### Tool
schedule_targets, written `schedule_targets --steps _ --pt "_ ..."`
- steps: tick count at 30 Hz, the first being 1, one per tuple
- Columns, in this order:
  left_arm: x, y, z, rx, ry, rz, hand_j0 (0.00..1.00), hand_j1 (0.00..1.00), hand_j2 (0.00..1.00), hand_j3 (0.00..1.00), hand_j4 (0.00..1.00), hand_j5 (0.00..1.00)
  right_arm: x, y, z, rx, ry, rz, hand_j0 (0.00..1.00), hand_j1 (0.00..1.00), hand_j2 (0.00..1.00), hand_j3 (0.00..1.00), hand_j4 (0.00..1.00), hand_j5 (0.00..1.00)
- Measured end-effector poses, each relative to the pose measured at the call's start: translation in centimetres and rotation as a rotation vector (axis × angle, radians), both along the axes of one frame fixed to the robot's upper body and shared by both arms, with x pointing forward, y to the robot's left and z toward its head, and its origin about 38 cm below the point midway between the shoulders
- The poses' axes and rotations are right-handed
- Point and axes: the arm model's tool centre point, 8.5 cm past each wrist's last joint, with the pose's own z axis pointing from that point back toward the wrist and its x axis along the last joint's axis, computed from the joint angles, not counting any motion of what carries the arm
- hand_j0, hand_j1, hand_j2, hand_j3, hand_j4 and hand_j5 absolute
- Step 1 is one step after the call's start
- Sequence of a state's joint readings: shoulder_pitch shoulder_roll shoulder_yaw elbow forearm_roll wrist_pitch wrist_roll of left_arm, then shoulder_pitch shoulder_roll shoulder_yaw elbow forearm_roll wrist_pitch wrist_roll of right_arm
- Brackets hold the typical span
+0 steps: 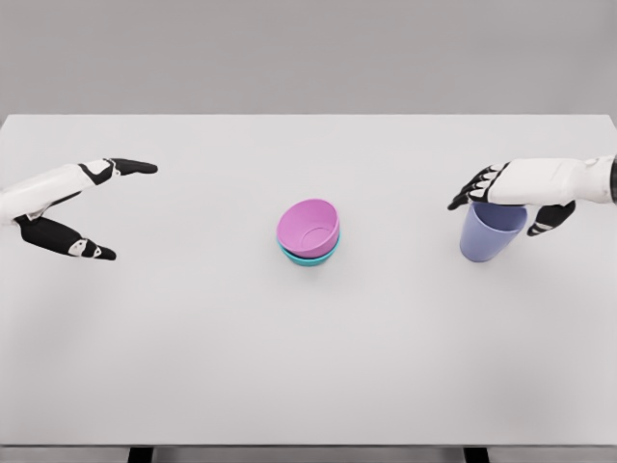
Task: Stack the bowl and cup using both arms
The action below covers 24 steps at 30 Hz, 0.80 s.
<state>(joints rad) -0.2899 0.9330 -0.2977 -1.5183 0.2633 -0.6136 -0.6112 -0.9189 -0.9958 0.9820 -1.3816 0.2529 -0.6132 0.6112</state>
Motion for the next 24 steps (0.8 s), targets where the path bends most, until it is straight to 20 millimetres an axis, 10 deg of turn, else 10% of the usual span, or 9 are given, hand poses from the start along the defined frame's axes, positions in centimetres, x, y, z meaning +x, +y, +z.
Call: schedule_targets --steps 24 --pt "0.0 -0.1 -0.1 -0.002 0.002 -0.001 1.00 1.00 1.00 1.00 1.00 1.00 1.8 4.2 2.6 0.083 -0.078 0.069 0.65 0.65 0.65 0.65 0.65 0.65"
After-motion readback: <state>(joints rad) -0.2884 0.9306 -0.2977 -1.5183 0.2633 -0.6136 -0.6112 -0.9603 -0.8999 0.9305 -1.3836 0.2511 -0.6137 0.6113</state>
